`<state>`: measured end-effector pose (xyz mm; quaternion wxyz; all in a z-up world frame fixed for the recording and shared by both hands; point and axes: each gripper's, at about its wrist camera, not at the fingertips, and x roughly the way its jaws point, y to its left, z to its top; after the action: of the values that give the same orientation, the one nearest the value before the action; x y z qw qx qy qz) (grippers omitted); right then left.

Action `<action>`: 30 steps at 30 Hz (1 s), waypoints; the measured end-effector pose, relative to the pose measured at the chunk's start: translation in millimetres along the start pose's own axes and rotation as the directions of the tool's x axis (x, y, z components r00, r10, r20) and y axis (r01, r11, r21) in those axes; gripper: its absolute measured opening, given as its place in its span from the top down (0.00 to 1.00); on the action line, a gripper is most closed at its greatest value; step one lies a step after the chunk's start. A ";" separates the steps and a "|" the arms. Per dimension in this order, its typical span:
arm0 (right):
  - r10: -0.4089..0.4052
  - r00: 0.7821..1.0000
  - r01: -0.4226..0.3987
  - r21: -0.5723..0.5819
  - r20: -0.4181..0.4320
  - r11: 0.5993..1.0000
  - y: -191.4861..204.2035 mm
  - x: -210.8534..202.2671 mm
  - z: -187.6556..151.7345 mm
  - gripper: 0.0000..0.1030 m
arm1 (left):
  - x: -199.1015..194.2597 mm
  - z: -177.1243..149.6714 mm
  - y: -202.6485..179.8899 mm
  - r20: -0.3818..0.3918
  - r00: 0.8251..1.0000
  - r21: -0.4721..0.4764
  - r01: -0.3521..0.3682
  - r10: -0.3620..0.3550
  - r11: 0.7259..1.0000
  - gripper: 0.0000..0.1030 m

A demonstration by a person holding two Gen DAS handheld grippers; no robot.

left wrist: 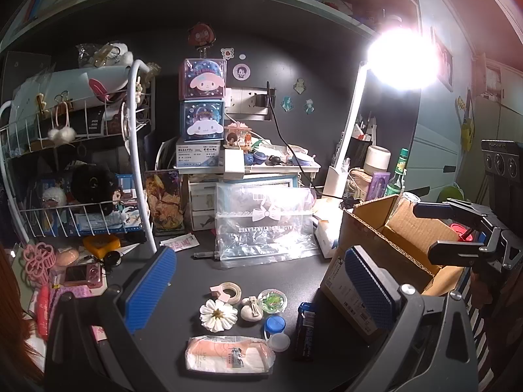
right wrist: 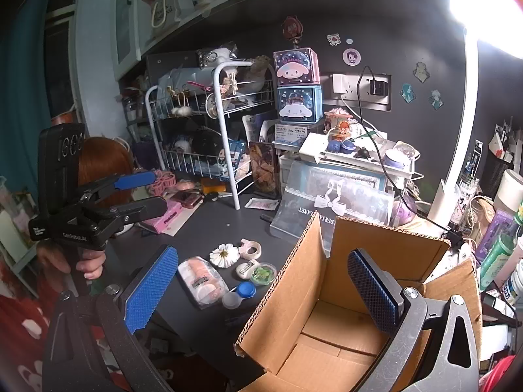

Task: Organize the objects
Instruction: 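Move the right gripper toward the pink-white wrapped package on the desk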

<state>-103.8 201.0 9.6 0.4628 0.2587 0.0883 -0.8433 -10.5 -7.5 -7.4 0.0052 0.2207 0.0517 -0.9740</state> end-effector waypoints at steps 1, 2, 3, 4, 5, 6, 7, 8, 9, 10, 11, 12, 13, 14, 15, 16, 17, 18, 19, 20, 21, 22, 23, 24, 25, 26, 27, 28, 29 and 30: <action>0.000 1.000 0.000 -0.001 0.000 1.000 0.3 0.1 -0.5 0.00 | 0.1 0.0 -0.4 0.000 1.000 0.000 0.001 -0.001 1.000 0.00; 0.002 1.000 -0.002 -0.003 -0.001 1.000 1.0 0.8 -1.4 0.00 | 0.4 0.3 0.1 -0.001 1.000 0.002 0.002 -0.002 1.000 0.00; 0.002 1.000 -0.002 -0.004 -0.001 1.000 1.4 1.2 -2.2 0.00 | 0.7 0.4 0.0 -0.001 1.000 0.003 0.002 -0.002 1.000 0.00; 0.000 1.000 0.000 -0.005 -0.002 1.000 1.7 1.7 -2.2 0.00 | 0.7 0.4 0.0 -0.001 1.000 0.003 0.001 -0.001 1.000 0.00; 0.000 1.000 0.000 -0.005 -0.003 1.000 1.0 1.7 -2.2 0.00 | 0.7 0.4 0.1 -0.001 1.000 0.003 0.000 0.000 1.000 0.00; 0.000 1.000 0.000 -0.004 -0.002 1.000 0.4 1.6 -2.3 0.00 | 0.4 0.6 0.4 0.000 1.000 0.002 -0.001 0.001 1.000 0.00; -0.001 1.000 0.001 -0.003 -0.001 1.000 0.4 1.7 -2.9 0.00 | 0.6 0.6 0.5 0.000 1.000 0.002 -0.003 0.003 1.000 0.00; -0.001 1.000 0.001 -0.001 -0.001 1.000 0.0 2.2 -3.6 0.00 | 0.5 0.8 0.8 -0.001 1.000 0.002 -0.003 0.003 1.000 0.00; 0.000 1.000 0.000 0.000 -0.001 1.000 -0.6 2.7 -3.7 0.00 | 0.5 0.8 0.9 -0.001 1.000 0.002 -0.002 0.002 1.000 0.00; 0.002 1.000 -0.002 0.002 -0.002 1.000 -0.9 3.1 -4.2 0.00 | 0.5 0.8 1.0 -0.001 1.000 0.002 -0.003 0.003 1.000 0.00; 0.005 1.000 -0.005 0.004 -0.002 1.000 -2.0 3.2 -4.5 0.00 | 0.2 0.7 1.5 -0.001 1.000 0.002 -0.003 0.003 1.000 0.00; 0.004 1.000 -0.004 0.004 -0.002 1.000 -2.5 3.0 -5.1 0.00 | 0.1 0.9 1.8 0.000 1.000 0.002 -0.003 0.003 1.000 0.00; 0.002 1.000 -0.002 0.004 -0.001 1.000 -2.4 3.1 -5.5 0.00 | 0.1 1.2 2.1 0.000 1.000 0.002 -0.003 0.003 1.000 0.00; 0.001 1.000 -0.001 0.004 -0.001 1.000 -2.8 3.0 -5.1 0.00 | 0.2 1.0 1.9 0.000 1.000 0.002 -0.002 0.002 1.000 0.00; 0.001 1.000 -0.001 0.004 0.000 1.000 -3.2 2.9 -5.3 0.00 | 0.2 1.1 2.0 0.000 1.000 0.001 -0.002 0.002 1.000 0.00; 0.001 1.000 -0.001 0.004 0.001 1.000 -3.0 3.0 -5.6 0.00 | 0.4 1.2 2.3 0.000 1.000 0.000 -0.003 0.003 1.000 0.00; 0.002 1.000 -0.002 0.003 0.001 1.000 -3.3 2.8 -5.4 0.00 | 0.2 0.8 1.7 -0.001 1.000 0.003 -0.004 0.004 1.000 0.00; 0.002 1.000 -0.002 0.002 0.002 1.000 -3.8 2.2 -5.6 0.00 | 0.3 0.9 2.1 -0.002 1.000 0.003 -0.005 0.005 1.000 0.00; 0.002 1.000 -0.002 0.000 0.003 1.000 -3.7 2.1 -5.8 0.00 | 0.1 0.9 2.2 -0.002 1.000 0.003 -0.005 0.005 1.000 0.00; 0.001 1.000 -0.001 -0.002 0.003 1.000 -3.2 1.6 -6.0 0.00 | -0.1 1.0 2.7 -0.003 1.000 0.003 -0.006 0.006 1.000 0.00; 0.001 1.000 -0.001 -0.002 0.003 1.000 -3.2 1.6 -5.9 0.00 | 0.0 1.2 2.8 -0.003 1.000 0.003 -0.007 0.007 1.000 0.00; 0.001 1.000 -0.001 -0.002 0.004 1.000 -3.2 1.6 -5.8 0.00 | -0.1 1.3 3.2 -0.004 1.000 0.002 -0.007 0.007 1.000 0.00; -0.003 1.000 0.003 -0.007 0.004 1.000 -2.8 1.5 -6.2 0.00 | 0.0 1.3 3.7 -0.005 1.000 0.001 -0.005 0.005 1.000 0.00; -0.008 1.000 0.008 -0.012 0.004 1.000 -2.0 1.5 -6.4 0.00 | 0.8 1.2 3.4 -0.006 1.000 0.002 -0.003 0.004 1.000 0.00; -0.014 1.000 0.014 -0.019 0.004 1.000 -1.4 1.8 -6.6 0.00 | 1.5 1.1 4.8 -0.009 1.000 0.002 0.001 -0.001 1.000 0.00; -0.020 1.000 0.020 -0.028 0.005 0.999 0.6 1.9 -6.6 0.00 | 2.6 1.0 4.8 -0.011 1.000 0.001 0.002 -0.002 1.000 0.00; -0.028 1.000 0.028 -0.036 0.007 0.999 2.7 1.5 -7.1 0.00 | 3.8 0.9 5.7 -0.013 1.000 0.001 0.003 -0.003 1.000 0.00; -0.041 0.999 0.042 -0.044 0.007 0.998 5.2 1.6 -6.9 0.00 | 4.8 0.7 7.4 -0.013 1.000 0.001 0.005 -0.005 1.000 0.00; -0.056 0.998 0.056 -0.049 0.002 0.997 8.4 2.0 -6.2 0.00 | 5.7 0.3 8.6 -0.012 1.000 0.000 0.007 -0.007 1.000 0.00; -0.069 0.998 0.069 -0.060 -0.002 0.996 12.7 2.7 -4.9 0.00 | 6.4 -0.3 10.8 -0.011 1.000 -0.001 0.016 -0.016 1.000 0.00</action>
<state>-92.7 193.8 5.1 0.4407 0.2434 0.1232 -0.8552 -15.8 -18.1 -11.5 -0.0025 0.2256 0.0541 -0.9727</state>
